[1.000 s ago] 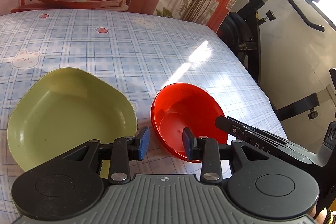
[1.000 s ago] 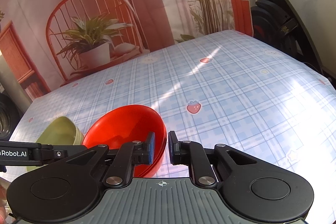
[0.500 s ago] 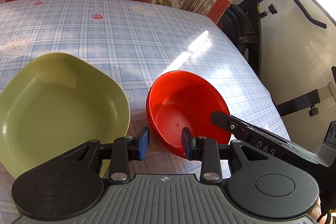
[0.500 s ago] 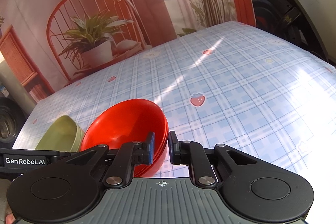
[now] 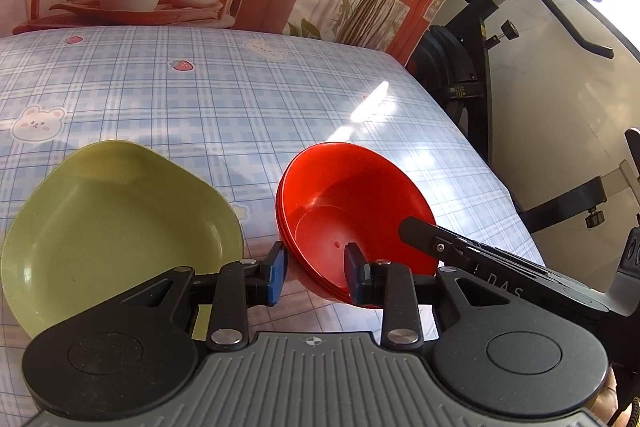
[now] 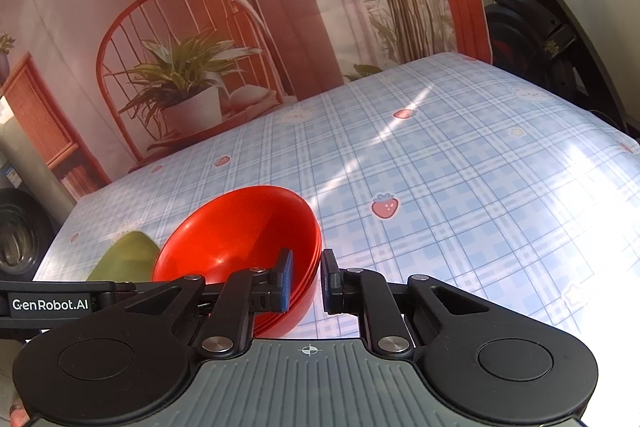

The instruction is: Organize plates and bowls

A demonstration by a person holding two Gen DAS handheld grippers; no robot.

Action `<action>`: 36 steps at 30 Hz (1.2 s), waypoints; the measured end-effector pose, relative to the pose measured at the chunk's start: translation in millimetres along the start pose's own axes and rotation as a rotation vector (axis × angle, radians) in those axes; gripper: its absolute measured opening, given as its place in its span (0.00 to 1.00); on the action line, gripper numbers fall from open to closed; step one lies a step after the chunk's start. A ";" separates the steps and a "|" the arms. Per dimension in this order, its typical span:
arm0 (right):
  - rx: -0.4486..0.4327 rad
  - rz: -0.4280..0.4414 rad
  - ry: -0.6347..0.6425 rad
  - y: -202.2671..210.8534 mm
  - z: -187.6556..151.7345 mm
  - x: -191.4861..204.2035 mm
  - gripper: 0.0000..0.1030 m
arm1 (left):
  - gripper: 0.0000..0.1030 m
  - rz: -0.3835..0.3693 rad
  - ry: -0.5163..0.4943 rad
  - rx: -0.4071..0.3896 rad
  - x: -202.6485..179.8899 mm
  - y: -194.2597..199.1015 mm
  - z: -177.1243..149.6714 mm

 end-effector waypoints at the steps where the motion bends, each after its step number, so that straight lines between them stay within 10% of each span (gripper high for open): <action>1: -0.006 0.003 0.003 1.6 4.7 2.7 0.13 | 0.31 0.000 -0.003 -0.008 -0.5 2.4 2.0; 22: -0.056 0.123 0.176 -1.9 85.5 131.8 0.14 | 0.31 0.056 0.011 -0.223 50.1 101.6 70.8; 36: -0.015 0.197 0.188 -38.5 47.6 201.5 0.13 | 0.31 0.096 0.061 -0.176 131.6 126.7 46.5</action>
Point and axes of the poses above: each gripper's, at about its wrist camera, not at the fingertips, and y roughly against the way its jaws point, x to its left, z to its top, the point moved 5 cm from there along -y, roughly the way its jaws point, and after that the axes turned 5 degrees about z, right-handed, at the moved point
